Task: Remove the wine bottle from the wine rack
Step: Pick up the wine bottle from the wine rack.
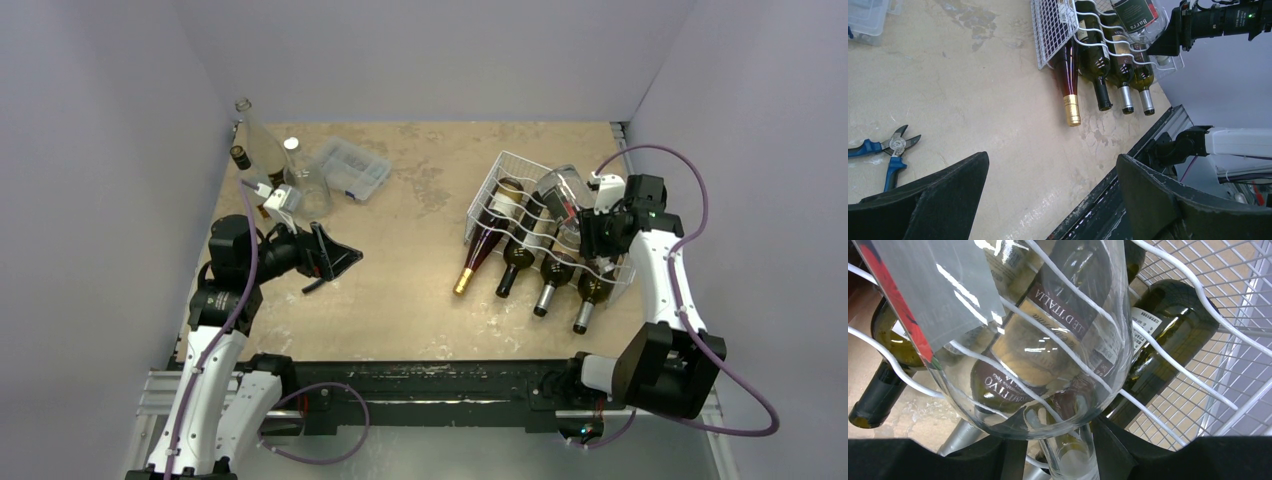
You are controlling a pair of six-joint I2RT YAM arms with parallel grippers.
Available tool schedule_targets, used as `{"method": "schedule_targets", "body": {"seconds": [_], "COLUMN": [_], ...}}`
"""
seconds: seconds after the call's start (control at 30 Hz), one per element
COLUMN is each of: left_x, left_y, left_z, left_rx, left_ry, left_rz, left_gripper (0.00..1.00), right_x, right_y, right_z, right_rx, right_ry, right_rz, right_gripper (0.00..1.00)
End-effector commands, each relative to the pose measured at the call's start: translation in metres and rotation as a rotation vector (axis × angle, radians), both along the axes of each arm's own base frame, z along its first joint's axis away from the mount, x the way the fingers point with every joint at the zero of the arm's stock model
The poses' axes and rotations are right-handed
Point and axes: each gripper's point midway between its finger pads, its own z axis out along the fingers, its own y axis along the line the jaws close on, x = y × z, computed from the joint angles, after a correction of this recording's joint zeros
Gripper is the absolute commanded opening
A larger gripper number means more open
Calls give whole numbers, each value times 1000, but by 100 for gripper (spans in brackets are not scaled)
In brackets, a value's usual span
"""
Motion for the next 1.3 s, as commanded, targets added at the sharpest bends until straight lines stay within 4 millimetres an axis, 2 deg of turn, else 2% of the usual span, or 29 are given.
{"method": "schedule_targets", "body": {"seconds": [0.0,0.17,0.33,0.5,0.67,0.9,1.27], "left_x": [3,2,2,2,2,2,2], "left_y": [1,1,1,1,1,1,1], "left_z": [17,18,18,18,18,19,18], "left_rx": [-3,-3,-3,-2,-3,-4,-4], "left_ry": [-70,-72,-73,-75,-77,-79,-81], "left_rz": [-2,-3,-2,-4,-2,-3,-3], "left_gripper": [100,100,100,100,100,100,100], "right_x": [12,11,10,8,6,10,20], "right_y": [-6,-4,-3,0,-1,0,3], "right_z": [-4,-1,4,12,35,79,115], "right_rx": [-17,-16,-27,-31,-58,-80,-84], "right_ry": [-27,-42,-71,-107,-177,-282,-368], "right_rz": [-20,-3,22,50,52,63,76], "right_gripper": [52,50,39,21,0,0,0]}}
